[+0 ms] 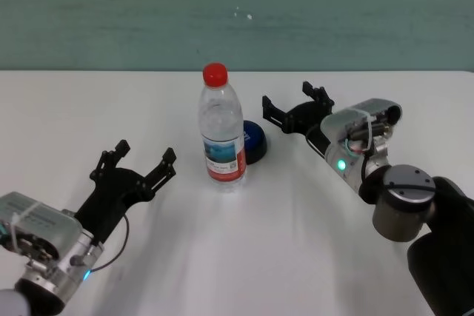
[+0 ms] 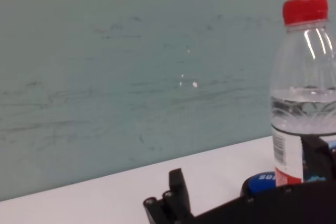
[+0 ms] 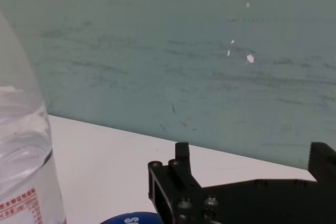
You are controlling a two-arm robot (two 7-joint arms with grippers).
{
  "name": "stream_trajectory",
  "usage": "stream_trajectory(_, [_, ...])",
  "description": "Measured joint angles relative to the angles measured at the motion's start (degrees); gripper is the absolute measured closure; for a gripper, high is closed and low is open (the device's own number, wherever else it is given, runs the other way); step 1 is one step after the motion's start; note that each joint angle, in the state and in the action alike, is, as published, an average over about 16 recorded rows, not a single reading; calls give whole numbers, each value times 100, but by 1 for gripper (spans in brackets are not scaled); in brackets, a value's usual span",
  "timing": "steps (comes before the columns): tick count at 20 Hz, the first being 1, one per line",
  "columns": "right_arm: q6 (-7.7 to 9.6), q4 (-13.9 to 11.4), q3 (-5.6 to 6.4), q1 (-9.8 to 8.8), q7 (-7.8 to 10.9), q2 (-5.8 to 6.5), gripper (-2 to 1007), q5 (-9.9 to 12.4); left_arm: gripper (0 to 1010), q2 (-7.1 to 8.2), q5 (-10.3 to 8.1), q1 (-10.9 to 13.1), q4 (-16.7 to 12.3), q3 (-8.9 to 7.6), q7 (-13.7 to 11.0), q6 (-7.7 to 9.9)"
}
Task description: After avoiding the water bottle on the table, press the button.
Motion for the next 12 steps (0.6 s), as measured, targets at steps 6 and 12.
stream_trajectory(6, [127, -635, 25, -393, -123, 82, 1, -10, 0, 0, 0, 0, 0, 0, 0, 0])
stream_trajectory(12, [208, -1213, 17, -780, -233, 120, 1, -46, 0, 0, 0, 0, 0, 0, 0, 0])
